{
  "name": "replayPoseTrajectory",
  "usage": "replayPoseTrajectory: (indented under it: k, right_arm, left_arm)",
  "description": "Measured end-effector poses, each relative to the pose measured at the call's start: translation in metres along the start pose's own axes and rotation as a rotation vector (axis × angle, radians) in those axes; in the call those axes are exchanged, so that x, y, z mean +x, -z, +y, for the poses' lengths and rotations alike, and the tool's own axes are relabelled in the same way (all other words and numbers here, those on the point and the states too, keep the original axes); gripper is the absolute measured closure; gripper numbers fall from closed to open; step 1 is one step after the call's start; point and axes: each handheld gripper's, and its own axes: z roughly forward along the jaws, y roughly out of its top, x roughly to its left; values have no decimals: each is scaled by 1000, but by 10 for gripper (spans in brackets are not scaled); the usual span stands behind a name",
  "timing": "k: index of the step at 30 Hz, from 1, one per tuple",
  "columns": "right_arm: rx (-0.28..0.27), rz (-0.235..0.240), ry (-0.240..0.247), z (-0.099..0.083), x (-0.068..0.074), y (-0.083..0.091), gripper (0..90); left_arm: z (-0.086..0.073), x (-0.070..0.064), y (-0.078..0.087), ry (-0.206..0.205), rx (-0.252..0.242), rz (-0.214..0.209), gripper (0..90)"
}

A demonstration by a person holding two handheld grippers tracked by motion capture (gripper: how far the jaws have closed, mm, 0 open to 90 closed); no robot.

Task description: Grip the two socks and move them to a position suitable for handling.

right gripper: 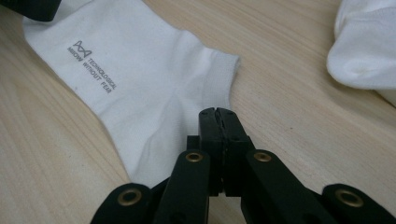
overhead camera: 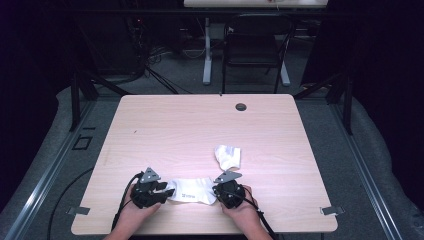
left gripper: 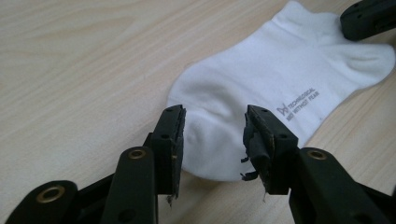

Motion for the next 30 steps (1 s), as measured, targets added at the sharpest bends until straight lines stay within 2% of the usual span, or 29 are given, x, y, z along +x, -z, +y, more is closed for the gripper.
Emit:
replayPoseTrajectory:
  k: [4,11,15,21,26,30]
  right_arm:
    - [7,2,-3,-3,-1,3,900]
    - [15,0,-11,-6,-2,8,900]
    - [24,-3,-12,-9,-1,11,900]
    - [36,-4,-22,-9,0,13,900]
    - [44,4,-41,-9,-2,14,900]
    - [14,14,-57,-8,-3,17,855]
  left_arm:
    - [-4,-5,-3,-41,27,6,561]
    - [-8,-16,-3,-71,14,25,562]
    - [-11,-23,-1,-101,20,25,564]
    - [-12,-23,0,-95,18,17,566]
    - [-11,-22,1,-57,16,-8,578]
    - [-6,-19,7,-43,-21,-24,575]
